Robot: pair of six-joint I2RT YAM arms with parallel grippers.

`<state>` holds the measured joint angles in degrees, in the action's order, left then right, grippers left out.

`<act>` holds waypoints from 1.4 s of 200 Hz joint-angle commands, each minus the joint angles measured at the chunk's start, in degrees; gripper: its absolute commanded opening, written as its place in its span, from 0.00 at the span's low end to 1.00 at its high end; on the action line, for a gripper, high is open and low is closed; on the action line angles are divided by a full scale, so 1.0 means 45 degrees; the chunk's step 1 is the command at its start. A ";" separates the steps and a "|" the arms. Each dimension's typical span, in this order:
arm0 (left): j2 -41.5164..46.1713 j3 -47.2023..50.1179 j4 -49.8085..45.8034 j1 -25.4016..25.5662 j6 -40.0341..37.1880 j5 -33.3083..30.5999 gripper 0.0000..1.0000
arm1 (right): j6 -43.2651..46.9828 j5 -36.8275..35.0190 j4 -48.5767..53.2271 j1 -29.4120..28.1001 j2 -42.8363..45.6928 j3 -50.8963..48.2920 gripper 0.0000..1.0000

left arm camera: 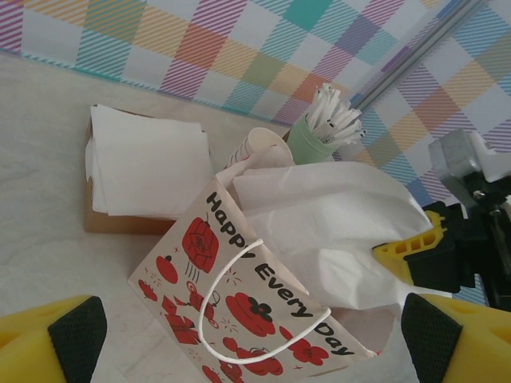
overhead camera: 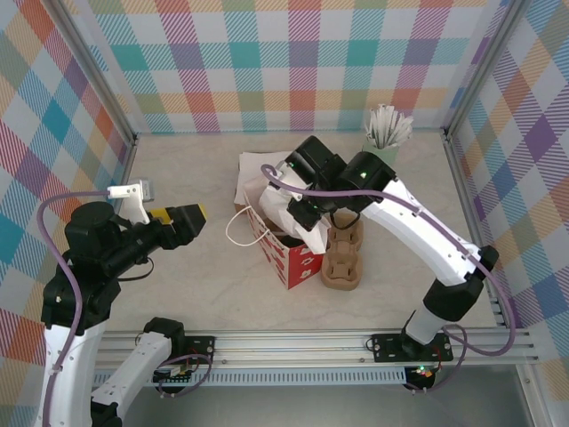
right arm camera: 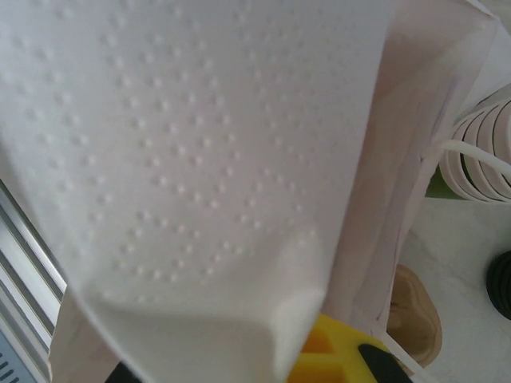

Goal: Pack the takeout coffee

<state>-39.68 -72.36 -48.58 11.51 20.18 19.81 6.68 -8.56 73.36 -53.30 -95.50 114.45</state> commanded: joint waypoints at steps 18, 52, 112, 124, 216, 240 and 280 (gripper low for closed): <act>0.0185 0.0106 0.0060 0.0119 0.0144 -0.0107 0.97 | 0.0300 0.0254 -0.0180 -0.0012 -0.0746 0.0854 0.01; 0.0297 0.0110 -0.0025 0.0119 0.0123 -0.0203 0.98 | 0.0551 0.0309 -0.0292 0.0251 -0.1492 0.1426 0.01; 0.0476 0.0200 -0.0179 0.0119 0.0065 -0.0321 0.98 | 0.1135 0.0630 -0.0313 0.0480 -0.2382 0.1635 0.01; 0.0507 0.0238 -0.0177 0.0119 0.0096 -0.0338 0.99 | 0.1087 0.0719 -0.0486 0.0584 -0.2424 0.1358 0.01; 0.0653 0.0464 -0.0172 0.0119 0.0187 -0.0356 1.00 | 0.0567 0.2163 -0.1558 0.1180 -0.3068 -0.0267 0.03; 0.0693 0.0513 -0.0162 0.0119 0.0214 -0.0362 1.00 | 0.0547 0.2407 -0.1414 0.1177 -0.3370 -0.0352 0.04; 0.0713 0.0586 -0.0165 0.0119 0.0208 -0.0360 1.00 | 0.0489 0.2641 -0.1190 0.1186 -0.3674 -0.0353 0.08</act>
<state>-37.15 -70.52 -49.47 11.51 20.36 18.46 9.63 1.02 67.22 -48.03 -111.02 113.19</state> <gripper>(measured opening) 0.996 0.076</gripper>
